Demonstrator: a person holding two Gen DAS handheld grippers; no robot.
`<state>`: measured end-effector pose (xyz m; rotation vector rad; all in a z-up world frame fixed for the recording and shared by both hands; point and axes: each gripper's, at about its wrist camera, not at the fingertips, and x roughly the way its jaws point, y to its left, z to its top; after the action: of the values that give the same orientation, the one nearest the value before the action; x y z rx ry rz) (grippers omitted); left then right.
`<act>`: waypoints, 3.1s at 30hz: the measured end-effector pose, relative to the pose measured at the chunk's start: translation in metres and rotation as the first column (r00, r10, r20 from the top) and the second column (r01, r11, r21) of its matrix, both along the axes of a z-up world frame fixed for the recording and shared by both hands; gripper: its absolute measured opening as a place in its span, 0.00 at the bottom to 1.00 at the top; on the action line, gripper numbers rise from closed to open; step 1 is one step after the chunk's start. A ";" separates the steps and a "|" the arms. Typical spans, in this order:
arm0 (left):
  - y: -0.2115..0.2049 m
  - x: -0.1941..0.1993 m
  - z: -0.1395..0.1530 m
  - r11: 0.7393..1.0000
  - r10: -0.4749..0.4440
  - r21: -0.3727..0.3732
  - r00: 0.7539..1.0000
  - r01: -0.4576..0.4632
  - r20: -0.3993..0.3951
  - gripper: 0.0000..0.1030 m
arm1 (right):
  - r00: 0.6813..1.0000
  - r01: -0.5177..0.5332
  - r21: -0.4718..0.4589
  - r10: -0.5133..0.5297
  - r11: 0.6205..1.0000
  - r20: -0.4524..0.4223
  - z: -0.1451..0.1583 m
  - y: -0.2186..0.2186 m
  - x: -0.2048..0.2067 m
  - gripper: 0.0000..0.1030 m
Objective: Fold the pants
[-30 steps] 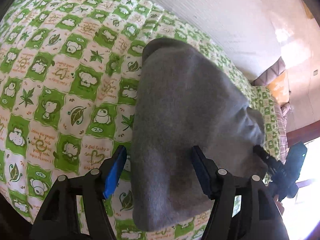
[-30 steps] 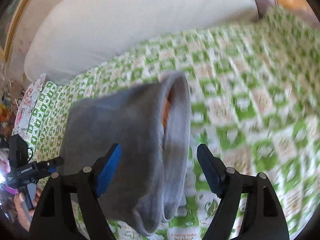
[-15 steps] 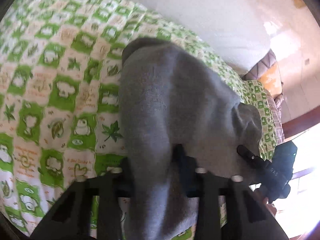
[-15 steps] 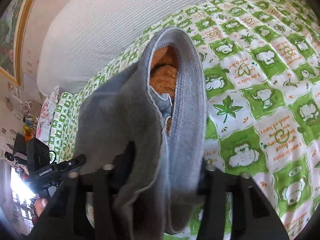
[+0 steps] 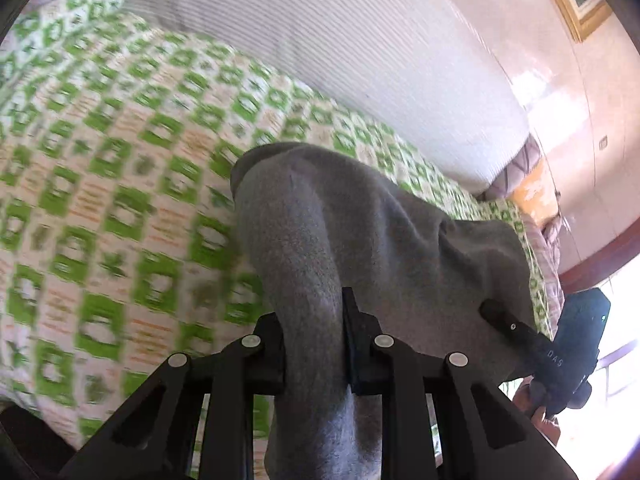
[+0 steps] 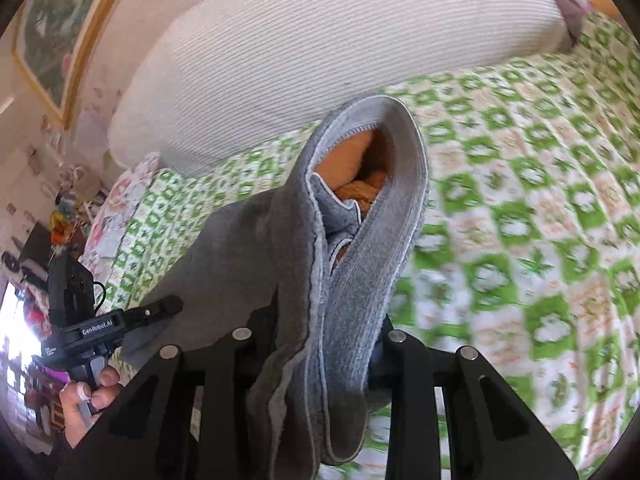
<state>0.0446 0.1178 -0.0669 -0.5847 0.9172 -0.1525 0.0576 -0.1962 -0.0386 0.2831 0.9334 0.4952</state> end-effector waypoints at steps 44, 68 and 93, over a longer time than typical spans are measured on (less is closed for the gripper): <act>0.117 0.032 -0.042 0.971 0.198 0.149 0.977 -0.184 -0.081 0.42 | 0.977 -0.146 -0.026 0.140 0.989 -0.162 -0.074 0.126 0.090 0.48; 0.055 -0.012 0.030 0.925 0.103 0.371 0.994 -0.083 -0.035 0.67 | 0.950 -0.266 -0.288 0.301 0.920 0.082 0.014 0.155 0.005 0.48; 0.046 -0.032 0.048 0.832 0.138 0.541 0.990 -0.125 0.017 0.78 | 0.945 -0.303 -0.382 0.327 0.873 -0.001 -0.013 0.165 0.020 0.68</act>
<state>0.0130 0.1642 -0.0190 -0.1166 0.8876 0.2389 0.0772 -0.0316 -0.0518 -0.2415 0.9958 0.6070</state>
